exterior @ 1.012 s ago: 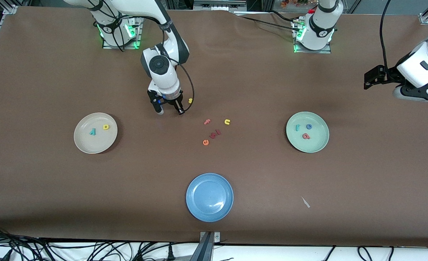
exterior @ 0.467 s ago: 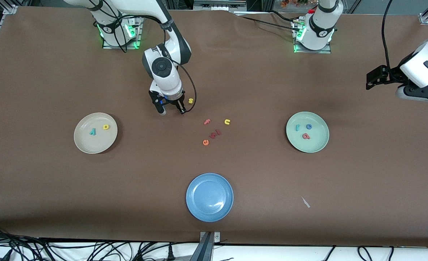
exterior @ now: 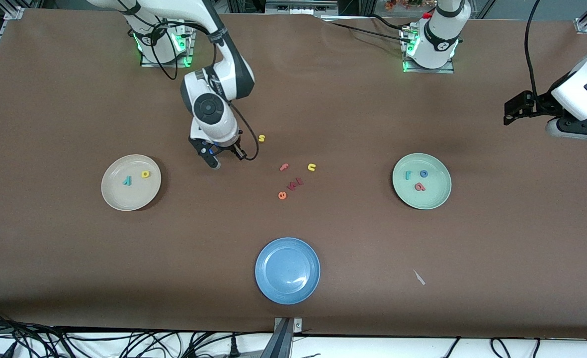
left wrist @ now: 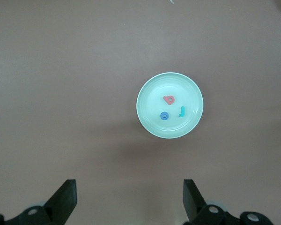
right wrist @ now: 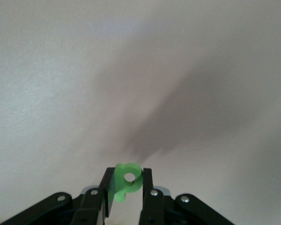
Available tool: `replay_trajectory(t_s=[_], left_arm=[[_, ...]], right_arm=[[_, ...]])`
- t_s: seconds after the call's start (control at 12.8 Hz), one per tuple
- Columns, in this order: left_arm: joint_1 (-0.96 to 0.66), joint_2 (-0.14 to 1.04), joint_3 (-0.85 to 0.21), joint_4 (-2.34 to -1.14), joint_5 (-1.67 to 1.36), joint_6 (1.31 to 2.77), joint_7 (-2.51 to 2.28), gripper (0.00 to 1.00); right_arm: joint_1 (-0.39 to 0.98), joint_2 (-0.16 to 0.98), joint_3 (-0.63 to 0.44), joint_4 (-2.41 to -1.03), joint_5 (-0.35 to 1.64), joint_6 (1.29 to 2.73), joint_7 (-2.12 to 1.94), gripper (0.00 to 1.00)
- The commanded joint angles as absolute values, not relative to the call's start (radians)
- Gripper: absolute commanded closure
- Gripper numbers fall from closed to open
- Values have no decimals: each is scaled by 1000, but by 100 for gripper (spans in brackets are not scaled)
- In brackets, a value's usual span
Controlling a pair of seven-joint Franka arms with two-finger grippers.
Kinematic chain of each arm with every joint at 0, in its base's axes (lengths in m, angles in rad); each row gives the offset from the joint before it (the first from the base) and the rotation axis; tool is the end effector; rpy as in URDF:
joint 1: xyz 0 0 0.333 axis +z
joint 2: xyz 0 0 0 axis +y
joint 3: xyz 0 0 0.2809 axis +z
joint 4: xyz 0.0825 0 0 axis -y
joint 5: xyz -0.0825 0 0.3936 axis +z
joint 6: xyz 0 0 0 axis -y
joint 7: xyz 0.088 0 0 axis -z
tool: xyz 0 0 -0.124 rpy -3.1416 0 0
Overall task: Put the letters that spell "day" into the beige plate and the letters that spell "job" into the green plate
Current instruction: 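Carry the green p to the beige plate with the right gripper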
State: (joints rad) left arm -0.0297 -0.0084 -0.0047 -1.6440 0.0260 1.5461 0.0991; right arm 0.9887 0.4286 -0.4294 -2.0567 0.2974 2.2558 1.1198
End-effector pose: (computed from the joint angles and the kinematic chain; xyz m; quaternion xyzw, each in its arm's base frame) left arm 0.5546 -0.0158 0.5401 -0.9967 0.0669 0.0451 0.0116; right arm 0.4748 0.3013 0.1729 0.9265 -0.3657 -0.0713 0.0529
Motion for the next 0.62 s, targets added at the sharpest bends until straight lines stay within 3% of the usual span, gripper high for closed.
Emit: replay_trajectory(t_s=[0.0,0.31,0.54], left_arm=[[-28,-35,-8,-1596,48,1479,158,0],[-35,53,-5,-1566,40,1569,187,0],[-43,57,-6,-1444,32,1519,200,0]], right_arm=[[985,394,-524,-2065,308,2157,848,93],[982,423,-647,-2065,302,2146,541,93],[941,442,-710,-2065,302,2149,303,93]])
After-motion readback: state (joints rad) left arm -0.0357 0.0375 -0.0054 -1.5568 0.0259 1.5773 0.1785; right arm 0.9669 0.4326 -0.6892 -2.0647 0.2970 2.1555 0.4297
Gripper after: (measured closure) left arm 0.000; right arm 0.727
